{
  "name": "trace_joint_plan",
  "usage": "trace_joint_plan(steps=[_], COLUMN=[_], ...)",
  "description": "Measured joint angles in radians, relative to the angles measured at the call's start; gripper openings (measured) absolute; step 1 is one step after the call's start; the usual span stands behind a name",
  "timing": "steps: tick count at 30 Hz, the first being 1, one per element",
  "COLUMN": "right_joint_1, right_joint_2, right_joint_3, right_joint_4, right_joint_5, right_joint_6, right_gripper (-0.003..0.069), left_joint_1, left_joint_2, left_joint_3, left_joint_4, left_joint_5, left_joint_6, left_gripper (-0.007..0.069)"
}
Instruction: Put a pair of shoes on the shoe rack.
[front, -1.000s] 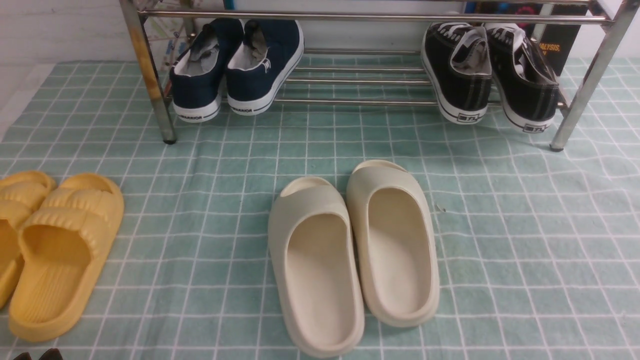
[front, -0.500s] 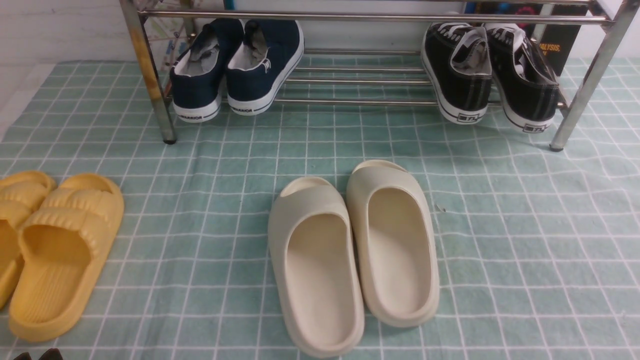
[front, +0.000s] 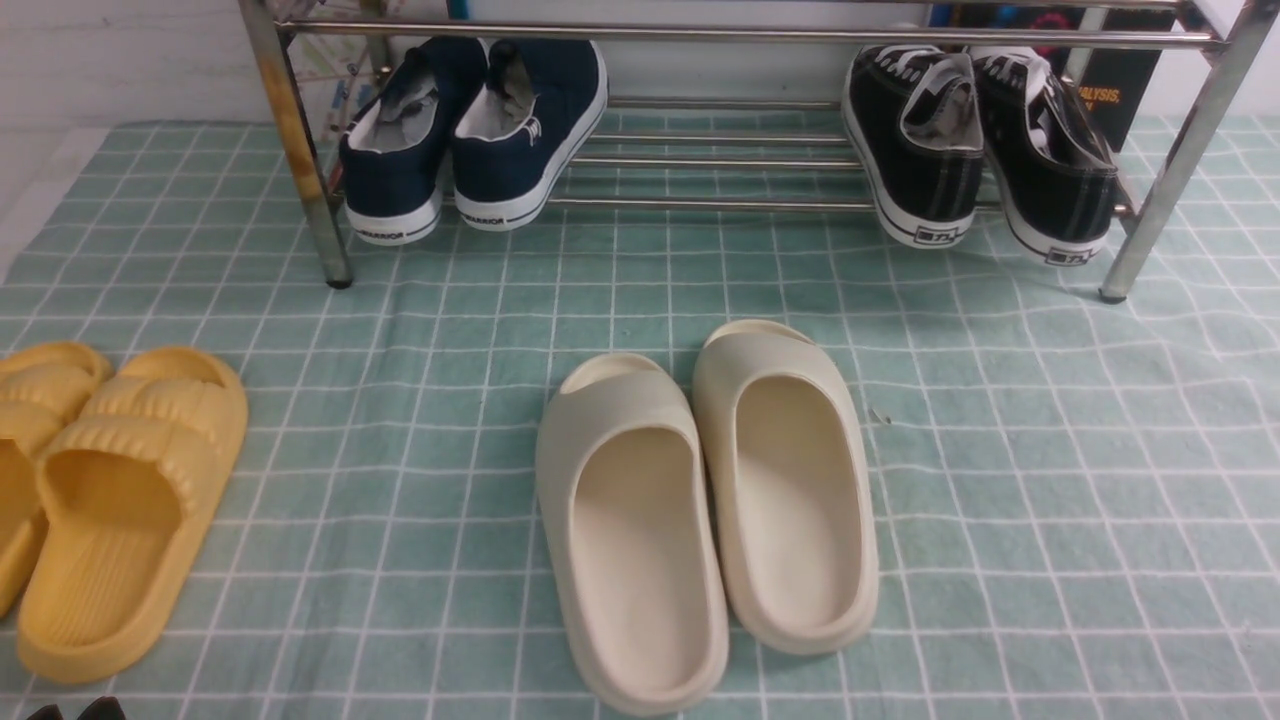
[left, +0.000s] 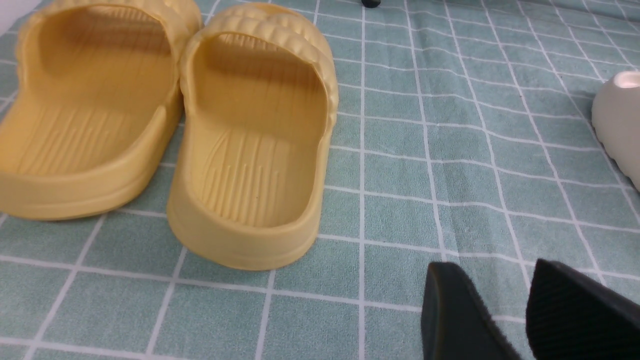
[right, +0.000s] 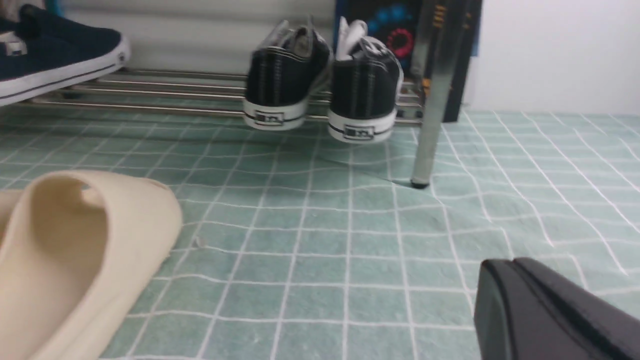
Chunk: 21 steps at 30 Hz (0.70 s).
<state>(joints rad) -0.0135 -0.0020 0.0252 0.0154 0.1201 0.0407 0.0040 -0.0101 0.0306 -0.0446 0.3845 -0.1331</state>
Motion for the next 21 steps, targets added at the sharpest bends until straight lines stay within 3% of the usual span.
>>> trace_joint_plan(steps=[6,21], right_joint_1=[-0.090,-0.054], right_joint_2=[-0.008,-0.008], right_joint_3=[0.000,-0.006], right_joint_4=[-0.055,-0.082], right_joint_5=[0.161,0.255], right_joint_6=[0.121,0.129], right_gripper=[0.0001,0.0001], left_joint_1=[0.000,0.000], left_joint_2=[0.000,0.000], left_joint_3=[0.000,0.000], left_joint_4=[0.000,0.000], left_joint_5=[0.000,0.000], left_joint_6=[0.000,0.000], left_gripper=[0.0237,0.0238])
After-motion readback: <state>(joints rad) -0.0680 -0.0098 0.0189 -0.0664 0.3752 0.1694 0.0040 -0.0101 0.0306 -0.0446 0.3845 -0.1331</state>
